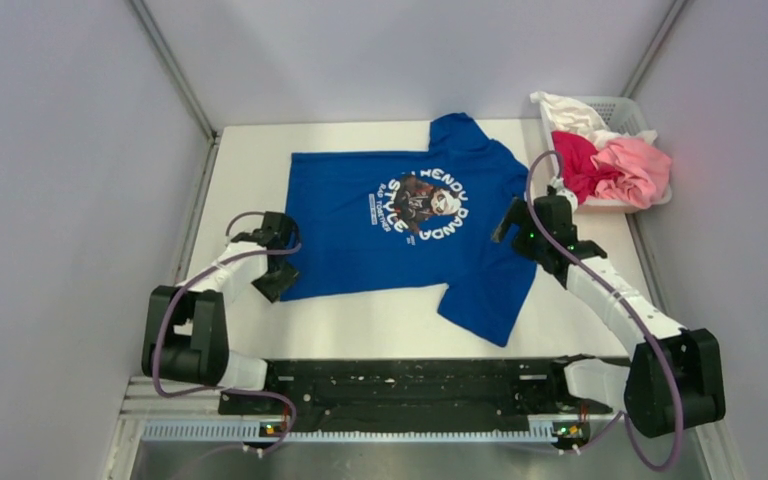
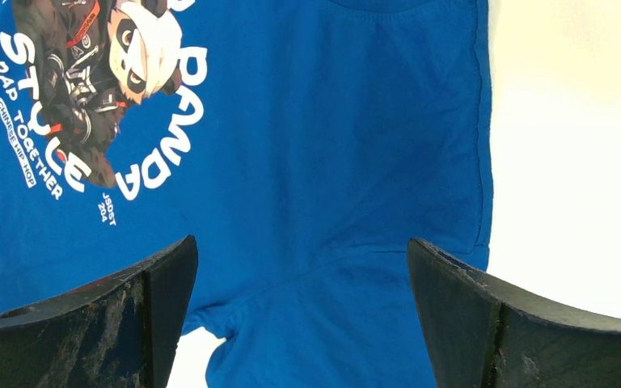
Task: Fold and stack the t-shirts
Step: Grab the side of the flattened tshirt closest away from the robot with both arms
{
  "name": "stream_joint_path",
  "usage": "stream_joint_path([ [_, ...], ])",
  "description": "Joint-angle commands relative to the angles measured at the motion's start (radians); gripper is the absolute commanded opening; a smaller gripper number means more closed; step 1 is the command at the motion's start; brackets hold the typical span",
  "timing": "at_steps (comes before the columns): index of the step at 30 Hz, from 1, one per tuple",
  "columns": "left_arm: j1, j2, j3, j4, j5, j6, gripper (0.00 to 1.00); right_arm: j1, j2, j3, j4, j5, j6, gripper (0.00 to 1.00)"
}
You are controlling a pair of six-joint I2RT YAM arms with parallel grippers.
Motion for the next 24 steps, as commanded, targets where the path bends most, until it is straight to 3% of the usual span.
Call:
stream_joint_path([
  [1,0.010,0.034,-0.034,0.054,-0.032,-0.017,0.45,0.011,-0.037,-0.004,-0.023,0.020,0.005,0.99],
  [8,0.018,0.091,-0.047,0.128,0.014,-0.019,0.39,0.054,-0.059,-0.022,-0.167,0.073,-0.022,0.99],
  [10,0.018,0.091,-0.051,0.134,0.025,-0.014,0.29,0.065,-0.071,-0.024,-0.222,0.097,-0.026,0.99],
  [12,0.018,0.086,-0.058,0.136,0.036,-0.006,0.06,0.081,-0.087,-0.023,-0.265,0.113,-0.019,0.99],
  [13,0.018,0.081,-0.062,0.133,0.039,-0.004,0.00,0.092,-0.097,-0.020,-0.285,0.116,-0.006,0.99],
  [19,0.018,0.010,-0.074,0.080,0.011,-0.001,0.00,0.306,-0.109,-0.004,-0.452,0.147,0.144,0.97],
  [24,0.018,-0.057,-0.074,0.045,-0.010,-0.001,0.00,0.510,-0.112,-0.074,-0.536,0.100,0.343,0.86],
])
